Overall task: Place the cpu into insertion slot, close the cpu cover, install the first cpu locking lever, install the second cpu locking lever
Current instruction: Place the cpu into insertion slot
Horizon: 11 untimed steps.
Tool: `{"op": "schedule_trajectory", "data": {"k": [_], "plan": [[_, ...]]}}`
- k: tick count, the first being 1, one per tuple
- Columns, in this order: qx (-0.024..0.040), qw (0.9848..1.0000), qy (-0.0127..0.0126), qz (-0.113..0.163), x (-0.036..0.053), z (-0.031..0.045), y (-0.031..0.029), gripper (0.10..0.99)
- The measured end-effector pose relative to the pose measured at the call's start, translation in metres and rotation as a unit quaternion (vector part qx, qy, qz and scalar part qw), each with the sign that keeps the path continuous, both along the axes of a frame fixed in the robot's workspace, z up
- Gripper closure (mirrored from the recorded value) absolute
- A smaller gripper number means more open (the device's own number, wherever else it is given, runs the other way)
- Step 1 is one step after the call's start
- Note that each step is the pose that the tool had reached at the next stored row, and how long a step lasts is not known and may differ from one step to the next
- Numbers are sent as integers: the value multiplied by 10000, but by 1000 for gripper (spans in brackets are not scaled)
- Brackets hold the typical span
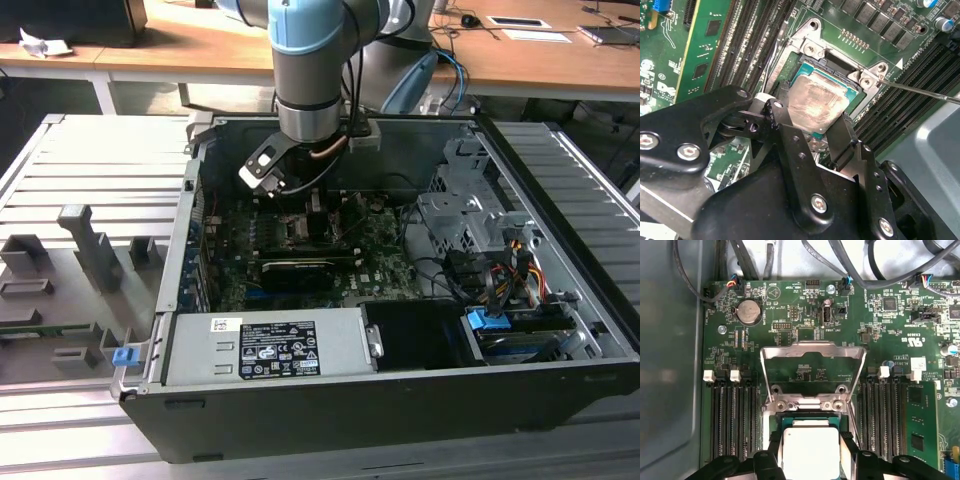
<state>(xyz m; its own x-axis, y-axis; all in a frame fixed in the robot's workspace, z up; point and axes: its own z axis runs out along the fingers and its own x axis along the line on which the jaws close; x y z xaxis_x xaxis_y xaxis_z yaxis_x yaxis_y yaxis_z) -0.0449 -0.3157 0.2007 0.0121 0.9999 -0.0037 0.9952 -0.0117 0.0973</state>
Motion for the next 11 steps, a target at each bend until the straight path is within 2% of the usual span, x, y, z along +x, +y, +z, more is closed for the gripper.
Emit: {"op": "schedule_trajectory", "data": {"k": [8,9,11], "plan": [[-10,10000,0,0,1,-15,6,545],[-11,10000,0,0,1,-15,6,471],[-11,10000,0,0,1,-15,6,471]]}}
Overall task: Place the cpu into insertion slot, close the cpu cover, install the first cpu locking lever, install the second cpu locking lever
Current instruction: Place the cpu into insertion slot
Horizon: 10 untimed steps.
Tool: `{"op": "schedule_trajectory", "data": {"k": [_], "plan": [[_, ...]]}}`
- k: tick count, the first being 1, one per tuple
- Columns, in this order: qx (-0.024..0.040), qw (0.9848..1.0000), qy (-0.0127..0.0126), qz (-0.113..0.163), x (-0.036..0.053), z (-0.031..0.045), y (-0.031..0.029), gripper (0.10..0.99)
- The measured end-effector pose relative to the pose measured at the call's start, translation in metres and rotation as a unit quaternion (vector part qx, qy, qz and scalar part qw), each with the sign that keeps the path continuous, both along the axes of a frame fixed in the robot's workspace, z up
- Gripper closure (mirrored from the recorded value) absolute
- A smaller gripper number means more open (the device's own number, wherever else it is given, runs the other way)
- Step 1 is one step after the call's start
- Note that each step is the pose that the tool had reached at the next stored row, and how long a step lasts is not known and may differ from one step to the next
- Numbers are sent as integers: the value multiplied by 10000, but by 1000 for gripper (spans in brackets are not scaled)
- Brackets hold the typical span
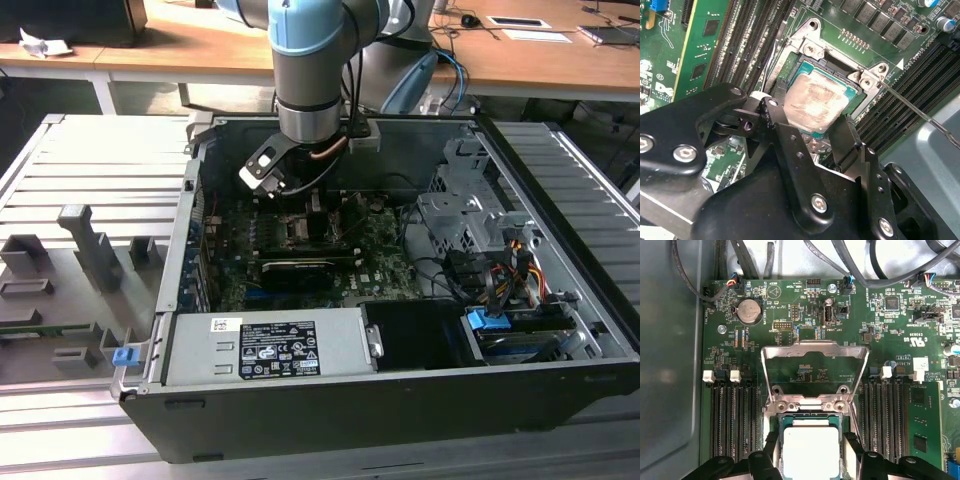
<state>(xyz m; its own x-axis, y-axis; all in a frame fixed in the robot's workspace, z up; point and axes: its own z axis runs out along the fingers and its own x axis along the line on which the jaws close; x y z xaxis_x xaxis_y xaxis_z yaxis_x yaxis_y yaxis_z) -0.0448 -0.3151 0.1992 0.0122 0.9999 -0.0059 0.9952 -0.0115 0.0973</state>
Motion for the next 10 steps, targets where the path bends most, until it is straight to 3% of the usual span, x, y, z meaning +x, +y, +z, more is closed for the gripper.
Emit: {"op": "schedule_trajectory", "data": {"k": [6,10], "plan": [[1,10000,4,0,0,15,0,471],[2,10000,37,0,6,47,0,471]]}}
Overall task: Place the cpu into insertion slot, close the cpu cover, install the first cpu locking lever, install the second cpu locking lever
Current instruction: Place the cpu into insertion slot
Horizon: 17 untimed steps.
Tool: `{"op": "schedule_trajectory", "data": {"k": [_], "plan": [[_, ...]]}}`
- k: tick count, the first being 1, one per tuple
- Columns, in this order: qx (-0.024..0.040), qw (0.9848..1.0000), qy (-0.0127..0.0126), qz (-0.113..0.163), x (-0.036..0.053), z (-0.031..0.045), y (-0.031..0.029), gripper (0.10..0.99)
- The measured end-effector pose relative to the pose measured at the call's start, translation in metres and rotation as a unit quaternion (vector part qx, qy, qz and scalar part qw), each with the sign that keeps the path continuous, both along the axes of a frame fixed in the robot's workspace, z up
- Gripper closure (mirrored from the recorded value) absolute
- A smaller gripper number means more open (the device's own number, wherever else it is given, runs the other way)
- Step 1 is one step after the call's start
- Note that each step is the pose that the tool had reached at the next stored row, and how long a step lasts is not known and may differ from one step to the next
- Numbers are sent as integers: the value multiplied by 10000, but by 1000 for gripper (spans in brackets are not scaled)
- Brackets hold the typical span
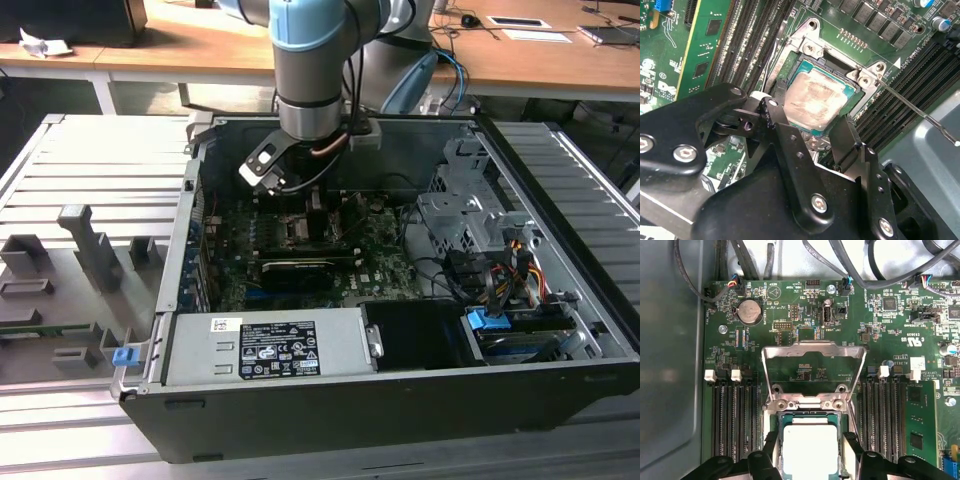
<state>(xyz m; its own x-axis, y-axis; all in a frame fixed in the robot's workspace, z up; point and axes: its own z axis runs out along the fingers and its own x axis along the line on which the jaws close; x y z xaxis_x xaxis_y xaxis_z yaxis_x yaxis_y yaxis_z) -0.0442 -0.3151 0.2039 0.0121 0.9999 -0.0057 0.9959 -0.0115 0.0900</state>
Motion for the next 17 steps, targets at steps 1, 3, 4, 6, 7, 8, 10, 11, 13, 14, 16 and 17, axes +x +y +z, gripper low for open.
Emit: {"op": "schedule_trajectory", "data": {"k": [1,3,4,6,7,8,10,11,13,14,16,17], "plan": [[1,10000,9,0,5,3,0,486],[0,10000,49,0,27,14,0,678],[0,10000,87,0,43,23,0,737],[-1,9999,118,0,56,26,0,976],[-1,9999,122,-1,60,26,0,980],[2,9999,123,-1,61,26,0,980],[2,9999,125,-2,61,60,0,980],[2,9999,125,-1,61,75,0,980],[2,9999,125,-1,62,92,0,980],[2,9999,125,-2,62,99,0,980],[1,9999,126,-2,62,105,0,980],[1,9999,126,-2,62,108,0,980]]}}
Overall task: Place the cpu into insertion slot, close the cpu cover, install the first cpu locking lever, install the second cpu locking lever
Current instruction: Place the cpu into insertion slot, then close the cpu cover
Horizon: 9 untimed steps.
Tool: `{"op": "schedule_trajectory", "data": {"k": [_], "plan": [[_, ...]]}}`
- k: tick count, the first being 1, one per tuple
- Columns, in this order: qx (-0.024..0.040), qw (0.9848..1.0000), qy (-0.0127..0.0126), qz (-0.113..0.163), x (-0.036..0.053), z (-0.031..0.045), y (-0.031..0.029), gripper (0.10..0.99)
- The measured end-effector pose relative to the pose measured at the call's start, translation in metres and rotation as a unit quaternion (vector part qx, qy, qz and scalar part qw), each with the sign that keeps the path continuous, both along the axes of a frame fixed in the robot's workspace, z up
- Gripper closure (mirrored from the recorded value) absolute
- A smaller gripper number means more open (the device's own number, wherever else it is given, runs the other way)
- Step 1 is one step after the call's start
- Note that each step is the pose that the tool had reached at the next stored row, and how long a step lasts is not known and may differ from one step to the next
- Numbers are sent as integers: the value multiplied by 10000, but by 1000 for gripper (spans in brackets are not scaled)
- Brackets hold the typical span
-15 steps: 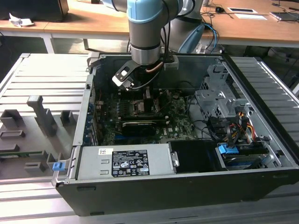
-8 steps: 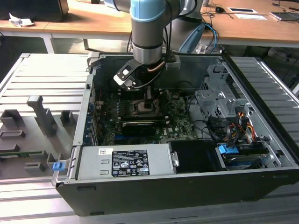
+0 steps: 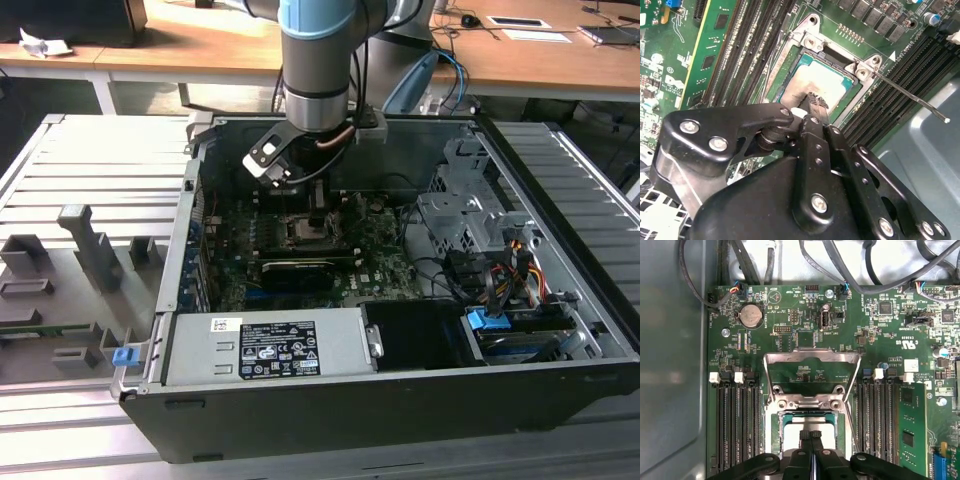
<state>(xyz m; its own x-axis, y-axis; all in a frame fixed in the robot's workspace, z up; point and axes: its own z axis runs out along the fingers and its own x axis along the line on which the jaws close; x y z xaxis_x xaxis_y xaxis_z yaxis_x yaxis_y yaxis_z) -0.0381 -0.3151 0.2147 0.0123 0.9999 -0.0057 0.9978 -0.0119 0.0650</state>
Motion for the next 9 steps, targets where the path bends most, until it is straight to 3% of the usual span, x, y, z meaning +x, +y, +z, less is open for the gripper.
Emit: {"op": "schedule_trajectory", "data": {"k": [9], "plan": [[0,10000,1,-1,0,60,0,980]]}}
